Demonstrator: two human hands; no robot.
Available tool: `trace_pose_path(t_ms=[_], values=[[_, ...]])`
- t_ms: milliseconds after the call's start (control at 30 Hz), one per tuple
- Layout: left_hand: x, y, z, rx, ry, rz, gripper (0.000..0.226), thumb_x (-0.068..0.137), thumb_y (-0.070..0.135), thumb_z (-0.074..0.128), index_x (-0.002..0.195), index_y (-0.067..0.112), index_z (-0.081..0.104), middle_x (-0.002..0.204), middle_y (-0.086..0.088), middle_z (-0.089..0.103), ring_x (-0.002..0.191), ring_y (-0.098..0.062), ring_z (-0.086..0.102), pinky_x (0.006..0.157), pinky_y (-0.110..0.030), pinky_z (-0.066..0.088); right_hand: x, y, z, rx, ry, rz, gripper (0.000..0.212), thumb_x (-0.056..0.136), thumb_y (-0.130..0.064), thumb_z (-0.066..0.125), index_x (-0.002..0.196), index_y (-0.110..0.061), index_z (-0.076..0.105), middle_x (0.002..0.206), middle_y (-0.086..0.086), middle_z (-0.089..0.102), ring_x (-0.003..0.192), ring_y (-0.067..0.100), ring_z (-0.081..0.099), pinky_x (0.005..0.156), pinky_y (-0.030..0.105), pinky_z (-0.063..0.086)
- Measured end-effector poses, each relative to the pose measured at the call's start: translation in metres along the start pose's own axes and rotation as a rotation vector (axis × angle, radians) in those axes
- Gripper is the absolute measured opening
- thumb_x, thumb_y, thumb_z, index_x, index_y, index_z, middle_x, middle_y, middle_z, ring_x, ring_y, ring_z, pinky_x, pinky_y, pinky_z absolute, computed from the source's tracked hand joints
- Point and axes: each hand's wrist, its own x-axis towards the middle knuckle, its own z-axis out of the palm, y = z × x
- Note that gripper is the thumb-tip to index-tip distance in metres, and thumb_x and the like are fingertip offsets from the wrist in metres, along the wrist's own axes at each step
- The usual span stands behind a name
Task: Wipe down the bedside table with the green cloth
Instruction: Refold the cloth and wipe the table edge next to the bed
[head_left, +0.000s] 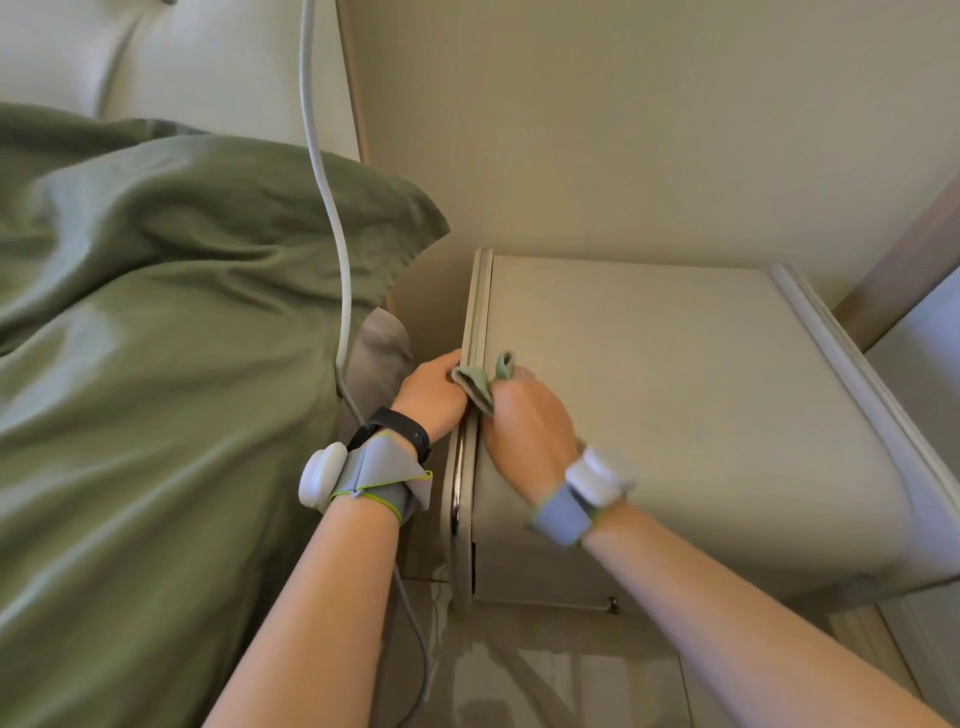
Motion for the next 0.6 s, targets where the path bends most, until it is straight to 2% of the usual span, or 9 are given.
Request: trace_pose_path(t_ms=[67, 167, 233, 300, 333, 400, 467, 533, 600], values=[[-0.004, 0.002, 0.001, 0.027, 0.007, -0.037, 0.043, 0.095, 0.010, 0.041, 0.135, 0.020, 0.051, 0.133, -0.008, 0.059, 0.125, -0.029, 0.051, 0.103, -0.033, 0.040, 0.035, 0.003, -0.004, -0.016, -0.029, 0.022, 0.039, 0.097, -0.022, 0.034, 0.111, 0.003, 0.059, 0.114, 0.022, 0.060, 0.102, 0.039, 0.059, 0.082, 0.041, 0.047], [-0.009, 0.001, 0.001, 0.007, -0.012, -0.049, 0.049, 0.097, 0.016, 0.042, 0.146, 0.021, 0.037, 0.141, -0.007, 0.052, 0.130, -0.026, 0.047, 0.108, -0.034, 0.038, 0.063, 0.003, -0.010, 0.055, -0.071, 0.029, 0.043, 0.098, -0.029, 0.036, 0.101, 0.005, 0.063, 0.108, 0.027, 0.062, 0.100, 0.041, 0.060, 0.081, 0.041, 0.046], [-0.011, -0.002, 0.000, 0.011, -0.038, -0.069, 0.052, 0.096, 0.016, 0.042, 0.147, 0.021, 0.035, 0.141, -0.006, 0.051, 0.130, -0.024, 0.048, 0.107, -0.032, 0.038, 0.047, -0.002, -0.009, 0.021, -0.052, 0.034, 0.042, 0.098, -0.026, 0.034, 0.107, 0.004, 0.062, 0.112, 0.025, 0.061, 0.104, 0.041, 0.059, 0.085, 0.042, 0.046], [-0.012, -0.001, -0.002, 0.030, -0.045, -0.070, 0.050, 0.094, 0.016, 0.043, 0.144, 0.022, 0.041, 0.135, -0.005, 0.056, 0.127, -0.025, 0.050, 0.105, -0.031, 0.039, 0.005, -0.006, -0.006, 0.054, -0.031, 0.059, 0.042, 0.095, -0.021, 0.029, 0.114, 0.001, 0.059, 0.115, 0.021, 0.059, 0.107, 0.039, 0.057, 0.087, 0.042, 0.046], [-0.012, -0.001, -0.002, 0.027, -0.047, -0.074, 0.051, 0.092, 0.018, 0.044, 0.143, 0.023, 0.042, 0.131, -0.003, 0.058, 0.125, -0.025, 0.052, 0.105, -0.033, 0.040, -0.023, -0.007, -0.006, 0.078, 0.016, 0.037, 0.040, 0.093, -0.019, 0.031, 0.113, -0.001, 0.060, 0.113, 0.020, 0.060, 0.102, 0.038, 0.059, 0.083, 0.041, 0.048], [-0.012, 0.000, -0.004, 0.012, -0.062, -0.113, 0.056, 0.092, 0.019, 0.045, 0.146, 0.024, 0.036, 0.126, -0.003, 0.061, 0.117, -0.026, 0.058, 0.103, -0.037, 0.045, -0.075, -0.012, -0.007, 0.108, 0.008, -0.055, 0.023, 0.082, -0.008, 0.053, 0.101, -0.003, 0.065, 0.097, 0.019, 0.064, 0.083, 0.038, 0.062, 0.067, 0.038, 0.051], [-0.015, 0.002, -0.005, 0.015, -0.071, -0.139, 0.056, 0.093, 0.018, 0.044, 0.148, 0.023, 0.031, 0.128, -0.005, 0.060, 0.114, -0.025, 0.058, 0.103, -0.039, 0.045, -0.082, -0.007, -0.002, 0.086, 0.037, -0.105, 0.019, 0.071, -0.001, 0.063, 0.090, -0.003, 0.066, 0.088, 0.019, 0.065, 0.074, 0.038, 0.062, 0.060, 0.037, 0.050], [-0.020, 0.002, -0.005, 0.025, -0.065, -0.134, 0.058, 0.089, 0.022, 0.048, 0.147, 0.025, 0.035, 0.129, -0.004, 0.060, 0.116, -0.024, 0.058, 0.103, -0.039, 0.045, -0.055, -0.006, -0.006, 0.033, 0.048, -0.074, 0.017, 0.080, -0.004, 0.056, 0.095, -0.003, 0.064, 0.096, 0.019, 0.063, 0.085, 0.039, 0.060, 0.068, 0.039, 0.047], [-0.027, 0.000, -0.006, 0.029, -0.059, -0.126, 0.059, 0.084, 0.024, 0.049, 0.142, 0.029, 0.043, 0.125, -0.005, 0.063, 0.112, -0.025, 0.060, 0.099, -0.038, 0.049, -0.028, -0.005, -0.012, 0.038, -0.018, -0.043, 0.020, 0.089, -0.008, 0.047, 0.100, -0.003, 0.062, 0.103, 0.019, 0.061, 0.094, 0.037, 0.058, 0.073, 0.038, 0.044]])
